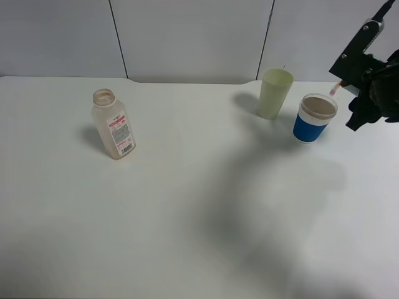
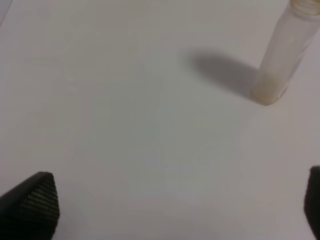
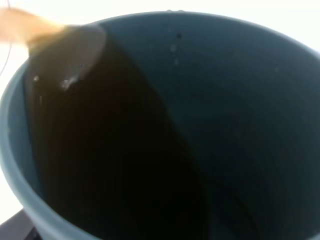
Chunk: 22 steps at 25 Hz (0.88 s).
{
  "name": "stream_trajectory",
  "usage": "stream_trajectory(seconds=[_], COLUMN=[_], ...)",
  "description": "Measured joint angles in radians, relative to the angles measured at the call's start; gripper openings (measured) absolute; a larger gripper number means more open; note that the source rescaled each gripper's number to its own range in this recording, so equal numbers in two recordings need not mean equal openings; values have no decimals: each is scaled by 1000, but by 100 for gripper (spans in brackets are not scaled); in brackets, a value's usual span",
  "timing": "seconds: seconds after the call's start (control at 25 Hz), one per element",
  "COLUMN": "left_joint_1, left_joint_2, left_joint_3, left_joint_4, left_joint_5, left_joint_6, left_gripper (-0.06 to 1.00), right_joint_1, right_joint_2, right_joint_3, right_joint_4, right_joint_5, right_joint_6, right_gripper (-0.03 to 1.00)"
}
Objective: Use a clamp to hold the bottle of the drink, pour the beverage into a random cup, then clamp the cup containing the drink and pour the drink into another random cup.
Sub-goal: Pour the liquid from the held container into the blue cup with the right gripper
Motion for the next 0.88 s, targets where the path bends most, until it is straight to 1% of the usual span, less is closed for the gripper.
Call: stream_trajectory(seconds=[0.32,0.56,0.88], left_joint_1=[0,0,0], left_joint_2=[0,0,0], left_joint_3=[0,0,0], left_joint_4=[0,0,0], left_joint_5=[0,0,0], left_joint_6=[0,0,0], left_gripper=[100,100,100], right_joint_1=[0,0,0], right_joint_2=[0,0,0], right_joint_3=[0,0,0], right_joint_4=[0,0,0], right_joint_5=[5,7,7], right_joint_6=[-15,-56,-60], right_gripper=[0,0,0])
